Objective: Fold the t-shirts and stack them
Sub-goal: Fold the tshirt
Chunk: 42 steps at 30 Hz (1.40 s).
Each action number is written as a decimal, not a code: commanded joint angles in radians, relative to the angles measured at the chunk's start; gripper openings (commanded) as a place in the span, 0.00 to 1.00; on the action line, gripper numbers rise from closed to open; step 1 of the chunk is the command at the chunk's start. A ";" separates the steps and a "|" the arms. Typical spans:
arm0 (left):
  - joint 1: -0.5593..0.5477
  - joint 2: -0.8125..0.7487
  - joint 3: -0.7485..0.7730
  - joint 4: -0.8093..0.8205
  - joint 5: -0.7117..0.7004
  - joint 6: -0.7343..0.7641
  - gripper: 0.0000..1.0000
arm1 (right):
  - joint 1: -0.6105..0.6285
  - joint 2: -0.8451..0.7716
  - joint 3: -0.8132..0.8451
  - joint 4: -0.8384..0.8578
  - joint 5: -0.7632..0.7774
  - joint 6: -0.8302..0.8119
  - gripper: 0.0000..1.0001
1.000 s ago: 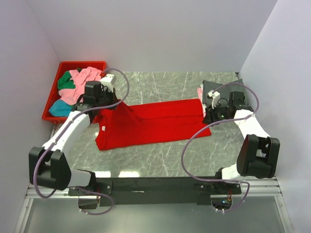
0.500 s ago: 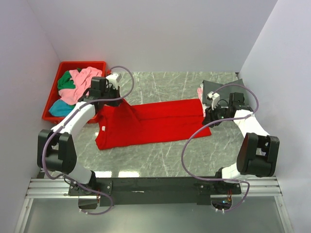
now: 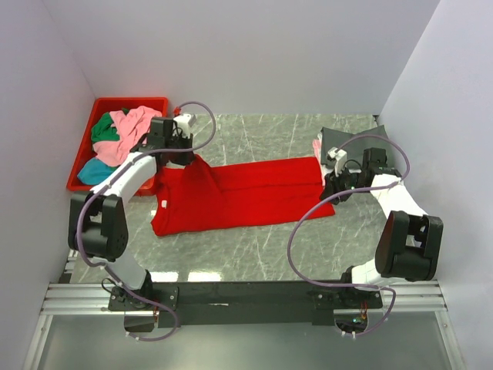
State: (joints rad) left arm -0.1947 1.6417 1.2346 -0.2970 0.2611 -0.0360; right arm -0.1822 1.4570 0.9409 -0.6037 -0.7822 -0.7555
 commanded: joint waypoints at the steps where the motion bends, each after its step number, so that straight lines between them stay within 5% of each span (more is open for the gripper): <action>1: 0.005 0.013 0.040 0.001 -0.049 0.021 0.02 | 0.004 0.000 0.032 -0.091 -0.049 -0.102 0.49; 7: 0.005 0.023 0.052 -0.042 -0.155 -0.031 0.44 | 0.110 0.008 0.096 -0.198 -0.026 -0.208 0.50; 15: 0.005 -0.299 0.032 -0.028 -0.344 -0.192 0.71 | 0.430 0.095 0.321 -0.159 0.084 -0.157 0.50; 20: 0.009 -0.600 -0.151 -0.024 -0.326 -0.215 0.77 | 0.659 0.305 0.513 0.022 0.225 0.106 0.48; 27: 0.011 -1.049 -0.477 -0.051 -0.333 -0.237 0.84 | 0.757 0.658 0.919 0.061 0.264 0.493 0.48; 31: 0.011 -1.137 -0.552 -0.013 -0.309 -0.237 0.85 | 0.760 0.805 1.050 0.087 0.262 0.683 0.48; 42: 0.012 -1.125 -0.535 -0.033 -0.319 -0.223 0.84 | 0.788 0.988 1.193 0.119 0.213 0.854 0.46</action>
State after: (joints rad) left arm -0.1883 0.5282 0.6682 -0.3576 -0.0582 -0.2573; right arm 0.5865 2.4210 2.0853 -0.5148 -0.5423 0.0242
